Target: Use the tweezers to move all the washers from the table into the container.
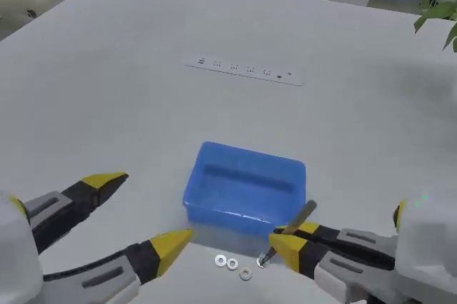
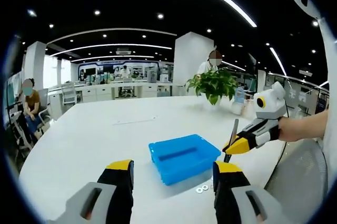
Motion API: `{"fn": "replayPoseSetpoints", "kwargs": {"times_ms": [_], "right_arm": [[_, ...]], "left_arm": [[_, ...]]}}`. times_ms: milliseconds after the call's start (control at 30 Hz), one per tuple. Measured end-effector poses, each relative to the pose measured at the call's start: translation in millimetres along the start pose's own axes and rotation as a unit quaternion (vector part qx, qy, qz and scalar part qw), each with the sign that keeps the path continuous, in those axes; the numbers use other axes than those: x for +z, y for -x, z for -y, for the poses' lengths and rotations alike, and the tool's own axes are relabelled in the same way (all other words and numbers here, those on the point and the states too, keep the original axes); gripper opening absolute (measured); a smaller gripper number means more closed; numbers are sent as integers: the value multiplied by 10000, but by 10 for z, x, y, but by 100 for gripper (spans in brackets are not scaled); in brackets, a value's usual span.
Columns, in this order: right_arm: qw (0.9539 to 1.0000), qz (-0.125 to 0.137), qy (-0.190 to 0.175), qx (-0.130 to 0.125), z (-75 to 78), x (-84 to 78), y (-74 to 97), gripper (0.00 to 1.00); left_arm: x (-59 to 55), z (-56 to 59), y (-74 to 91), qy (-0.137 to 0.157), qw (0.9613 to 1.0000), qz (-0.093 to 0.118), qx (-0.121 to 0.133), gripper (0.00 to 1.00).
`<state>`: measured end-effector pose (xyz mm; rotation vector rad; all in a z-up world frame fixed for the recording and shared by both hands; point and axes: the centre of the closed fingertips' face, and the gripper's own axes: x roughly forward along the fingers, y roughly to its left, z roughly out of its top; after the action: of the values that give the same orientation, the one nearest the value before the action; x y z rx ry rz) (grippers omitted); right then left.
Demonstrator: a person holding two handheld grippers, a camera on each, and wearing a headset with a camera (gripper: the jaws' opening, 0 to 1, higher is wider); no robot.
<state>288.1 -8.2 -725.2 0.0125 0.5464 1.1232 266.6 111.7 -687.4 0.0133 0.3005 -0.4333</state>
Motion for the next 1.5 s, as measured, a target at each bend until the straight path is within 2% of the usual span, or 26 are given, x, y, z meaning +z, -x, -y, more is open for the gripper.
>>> {"fn": "replayPoseSetpoints", "kwargs": {"times_ms": [67, 167, 267, 367, 467, 600, 633, 733, 800, 900, 967, 1033, 1100, 1233, 1267, 1367, 1400, 1500], "right_arm": [[9999, 120, -56, 6, 14, 71, 6, 3], [9992, 312, -262, -12, 63, 166, 23, 3], [9983, 429, -372, -154, 148, 233, 60, 3], [9976, 516, -263, -381, 241, 329, 115, 2], [9966, 427, -15, -706, 346, 422, 187, 2], [9934, 277, 403, -1041, 386, 542, 248, 2], [9923, 163, 518, -1112, 381, 573, 259, 3], [9900, 33, 800, -1164, 336, 677, 260, 3], [9872, -79, 960, -1268, 331, 753, 254, 3], [9840, -223, 1214, -1282, 327, 827, 200, 3], [9815, -422, 1347, -1292, 384, 793, 143, 3], [9809, -446, 1395, -1279, 442, 762, 76, 3], [9874, -408, 1069, -1090, 503, 681, -17, 3], [9890, -388, 820, -1167, 697, 561, -97, 3], [9904, -263, 673, -1179, 734, 545, -122, 3], [9932, -94, 286, -1128, 773, 474, -174, 3], [9932, -152, 199, -1133, 803, 411, -189, 3], [9931, -104, 85, -1164, 852, 332, -232, 3]], "left_arm": [[27, -44, 16, -148, 9998, 82, 106, 63], [66, -106, 40, 12, 9995, 223, 234, 65], [103, -156, 54, 17, 9988, 339, 341, 67], [108, -165, 61, -74, 9986, 359, 374, 67], [113, -137, 53, -163, 9986, 370, 327, 67], [94, -88, 33, -359, 9985, 284, 287, 68], [93, -73, 29, -391, 9985, 279, 264, 68], [97, -21, 19, -498, 9983, 254, 179, 68], [85, -22, 16, -570, 9980, 235, 155, 67], [97, -23, 23, -621, 9977, 239, 158, 67], [94, -39, 28, -586, 9978, 253, 163, 67], [111, -62, 40, -450, 9983, 336, 152, 67], [130, -86, 52, -351, 9984, 412, 172, 67], [132, -167, 82, -158, 9982, 499, 276, 67], [137, -176, 89, -109, 9981, 525, 297, 67], [137, -175, 90, -56, 9981, 534, 310, 67], [140, -169, 91, -58, 9980, 542, 310, 67], [135, -155, 87, -100, 9981, 520, 315, 68]]}}
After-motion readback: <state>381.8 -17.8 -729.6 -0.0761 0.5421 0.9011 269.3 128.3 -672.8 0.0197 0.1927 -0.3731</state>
